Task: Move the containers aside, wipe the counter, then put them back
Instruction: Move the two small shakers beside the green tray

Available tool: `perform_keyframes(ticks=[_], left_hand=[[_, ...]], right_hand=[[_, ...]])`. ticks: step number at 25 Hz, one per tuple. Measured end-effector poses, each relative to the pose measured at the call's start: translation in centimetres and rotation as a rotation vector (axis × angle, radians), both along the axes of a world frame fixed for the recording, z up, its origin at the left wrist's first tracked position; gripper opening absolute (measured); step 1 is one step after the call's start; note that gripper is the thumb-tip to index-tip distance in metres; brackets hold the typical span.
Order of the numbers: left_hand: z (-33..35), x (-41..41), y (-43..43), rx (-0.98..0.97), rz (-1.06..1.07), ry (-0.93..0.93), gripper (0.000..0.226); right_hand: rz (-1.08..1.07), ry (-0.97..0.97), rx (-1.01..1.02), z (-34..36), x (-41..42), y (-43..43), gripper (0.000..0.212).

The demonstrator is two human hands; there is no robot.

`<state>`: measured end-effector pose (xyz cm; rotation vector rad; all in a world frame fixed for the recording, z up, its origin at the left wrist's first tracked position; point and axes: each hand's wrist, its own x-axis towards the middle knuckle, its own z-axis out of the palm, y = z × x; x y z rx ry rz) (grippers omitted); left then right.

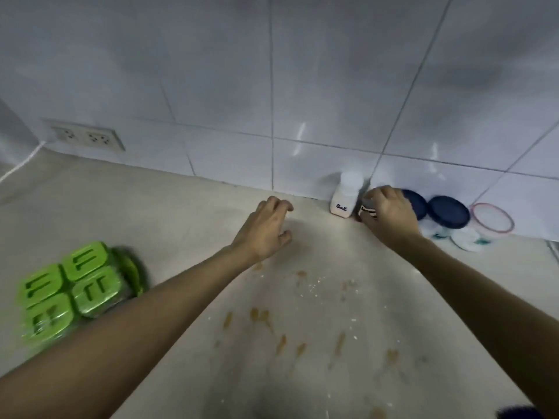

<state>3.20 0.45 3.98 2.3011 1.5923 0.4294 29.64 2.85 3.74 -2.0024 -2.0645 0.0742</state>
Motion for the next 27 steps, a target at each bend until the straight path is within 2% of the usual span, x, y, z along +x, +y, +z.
perform_keyframes(ticks=[2,6,9,13,17,20,23,27], left_hand=[[0.4,4.4,3.7,0.002,-0.064,0.047,0.061],[-0.3,11.5,9.5,-0.021,-0.144,0.09,0.074],[-1.6,13.6,11.7,-0.051,-0.183,0.102,0.076],[-2.6,14.5,12.1,-0.005,-0.158,0.091,0.071],[-2.2,14.6,12.3,0.073,-0.129,0.121,0.053],[-2.0,13.6,11.3,0.103,-0.139,0.172,0.052],[-1.0,10.7,10.2,0.077,-0.125,0.2,0.05],[1.4,2.8,7.2,-0.037,-0.04,0.18,0.053]], right_hand=[[0.013,-0.047,0.002,0.8,2.6,2.1,0.043],[0.075,-0.091,-0.138,0.0,5.5,4.2,0.055],[0.105,0.012,-0.143,-0.8,5.8,4.7,0.059],[0.041,-0.024,-0.115,-0.5,5.5,6.0,0.054],[0.059,-0.061,-0.134,0.0,5.6,7.6,0.053],[0.091,-0.093,-0.142,0.5,5.1,7.7,0.059],[0.156,-0.207,-0.147,1.1,3.5,7.2,0.062],[0.185,-0.079,-0.124,1.8,-1.0,5.5,0.058]])
